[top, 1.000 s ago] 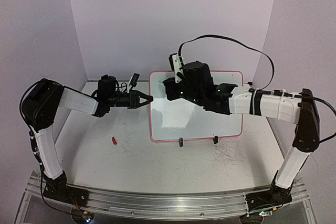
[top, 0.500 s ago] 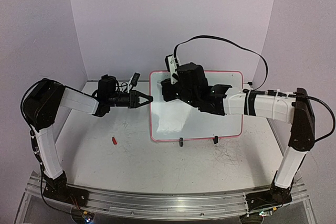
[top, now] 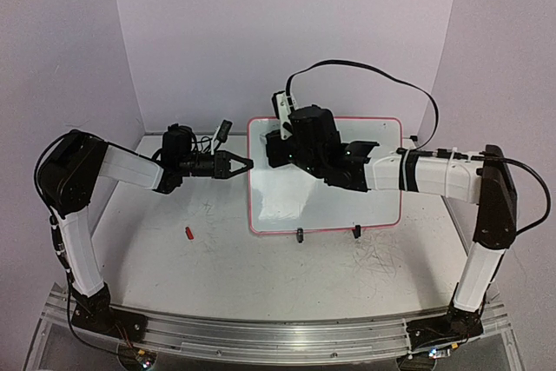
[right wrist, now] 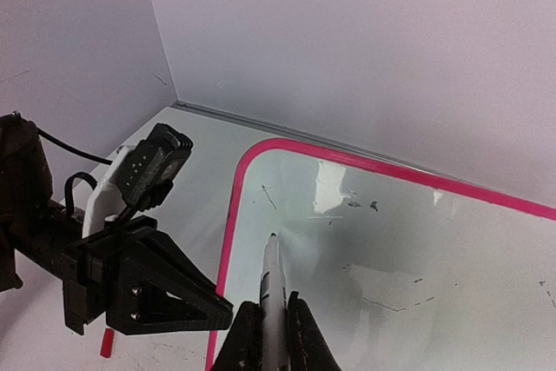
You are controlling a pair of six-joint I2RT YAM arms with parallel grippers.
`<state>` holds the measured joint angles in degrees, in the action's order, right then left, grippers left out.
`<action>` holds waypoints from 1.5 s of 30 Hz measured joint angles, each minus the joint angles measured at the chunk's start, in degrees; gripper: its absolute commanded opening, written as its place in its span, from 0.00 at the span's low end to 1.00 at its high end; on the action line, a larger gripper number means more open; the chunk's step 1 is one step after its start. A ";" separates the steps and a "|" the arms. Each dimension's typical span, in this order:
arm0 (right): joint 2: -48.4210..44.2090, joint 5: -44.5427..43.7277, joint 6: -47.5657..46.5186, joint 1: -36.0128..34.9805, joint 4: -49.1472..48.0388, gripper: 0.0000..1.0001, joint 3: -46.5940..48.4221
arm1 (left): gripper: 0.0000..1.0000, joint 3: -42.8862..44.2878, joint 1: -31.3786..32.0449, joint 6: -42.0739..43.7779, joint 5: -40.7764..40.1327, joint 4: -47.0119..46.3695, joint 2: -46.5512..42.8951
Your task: Write a sentence on the whiteboard
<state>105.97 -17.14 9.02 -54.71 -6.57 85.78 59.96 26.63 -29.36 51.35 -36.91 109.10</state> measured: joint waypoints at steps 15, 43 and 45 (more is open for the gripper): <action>0.20 -4.11 0.04 -0.03 -1.24 0.00 0.06 | 0.00 -0.04 0.00 0.85 0.02 -0.20 0.00; 3.06 -4.19 0.09 -0.20 -1.98 0.00 1.71 | 0.00 -0.11 0.06 0.85 -0.09 -0.20 0.00; 3.22 -4.07 0.15 -0.30 -2.01 0.00 1.81 | 0.00 -0.11 0.07 0.87 -0.08 -0.20 0.00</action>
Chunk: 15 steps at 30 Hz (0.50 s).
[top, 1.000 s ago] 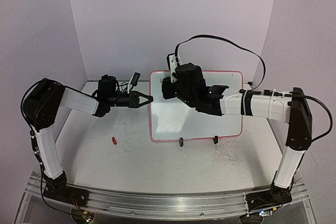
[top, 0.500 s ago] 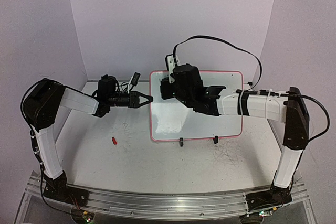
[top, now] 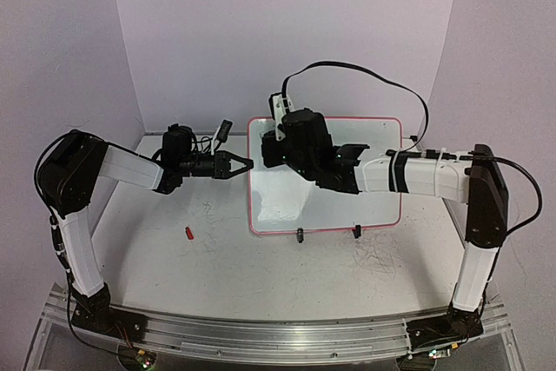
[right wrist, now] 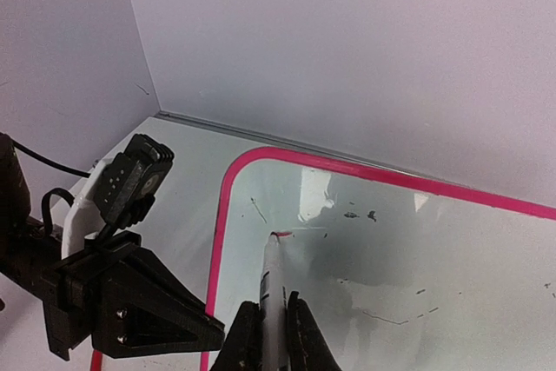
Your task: Write a sentence on the whiteboard
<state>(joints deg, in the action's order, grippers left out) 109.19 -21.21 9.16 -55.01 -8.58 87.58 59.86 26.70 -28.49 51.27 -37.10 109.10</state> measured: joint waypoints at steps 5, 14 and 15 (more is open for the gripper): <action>0.55 0.79 0.10 -0.06 -0.25 0.00 0.18 | 0.00 0.00 -0.02 -0.02 -0.16 0.02 0.00; 0.56 1.54 0.37 -0.06 -0.29 0.00 0.17 | 0.00 0.00 0.00 -0.02 -0.20 0.00 0.00; 0.56 1.59 0.39 -0.06 -0.28 0.00 0.16 | 0.00 0.00 0.00 -0.02 -0.21 0.00 0.00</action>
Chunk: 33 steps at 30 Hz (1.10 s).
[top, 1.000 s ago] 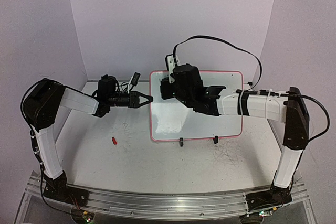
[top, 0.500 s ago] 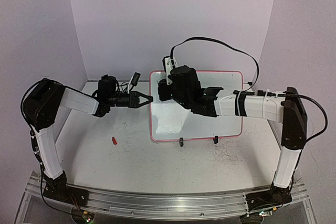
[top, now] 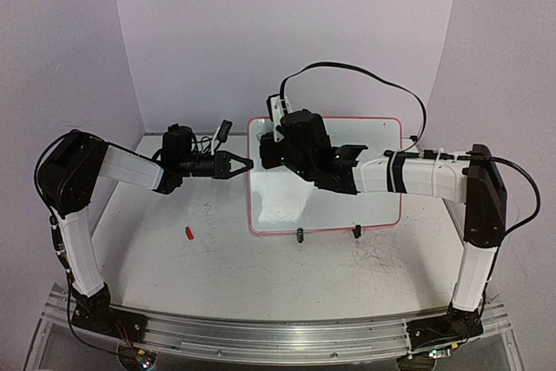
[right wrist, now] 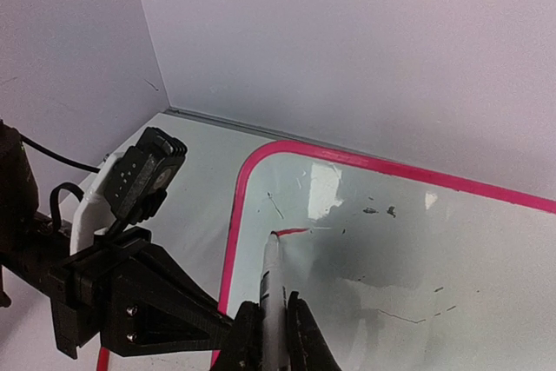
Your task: Write a sentence on the whiteboard
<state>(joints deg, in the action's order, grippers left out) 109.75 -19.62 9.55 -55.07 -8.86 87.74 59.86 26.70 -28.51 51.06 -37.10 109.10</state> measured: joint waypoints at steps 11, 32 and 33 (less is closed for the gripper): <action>-0.02 0.53 0.35 -0.03 0.08 0.00 -0.44 | 0.00 0.00 0.00 0.00 -0.11 0.02 0.00; -1.33 -3.35 1.73 -0.87 0.00 0.00 -3.96 | 0.00 0.00 0.00 -0.04 -0.71 0.04 0.00; -1.52 -3.59 1.84 -0.87 0.02 0.00 -4.24 | 0.00 0.00 0.00 -0.04 -0.71 0.04 0.00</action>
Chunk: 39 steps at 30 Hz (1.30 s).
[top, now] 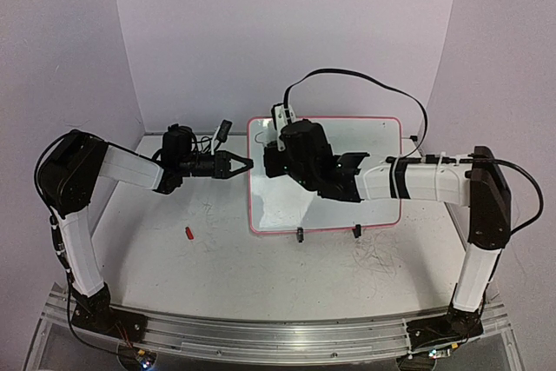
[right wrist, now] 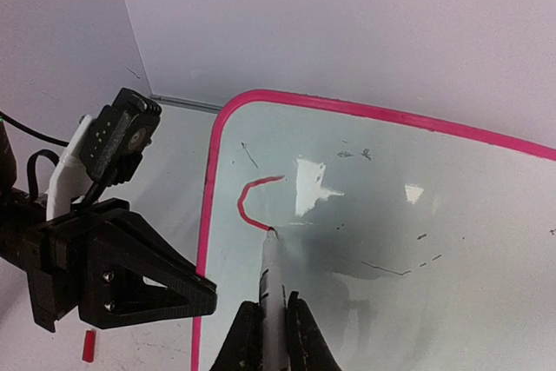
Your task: Write a sentence on the whiteboard
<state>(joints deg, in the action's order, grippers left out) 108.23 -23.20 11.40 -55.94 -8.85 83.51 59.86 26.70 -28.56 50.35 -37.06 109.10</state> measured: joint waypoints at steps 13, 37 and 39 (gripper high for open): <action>-1.15 -0.41 1.12 -0.02 -0.18 0.00 -2.28 | 0.00 0.00 0.00 -0.01 -0.02 0.00 0.00; -1.32 0.35 2.19 -0.57 0.35 0.00 -2.83 | 0.00 0.00 0.00 0.00 0.02 0.00 0.00; -1.30 0.41 2.19 -0.62 0.59 0.00 -2.65 | 0.00 0.00 0.01 0.00 0.04 0.00 0.00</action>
<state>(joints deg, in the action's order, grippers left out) 106.94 -22.80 13.58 -56.57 -8.25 80.86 59.86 26.71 -28.56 50.39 -37.06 109.10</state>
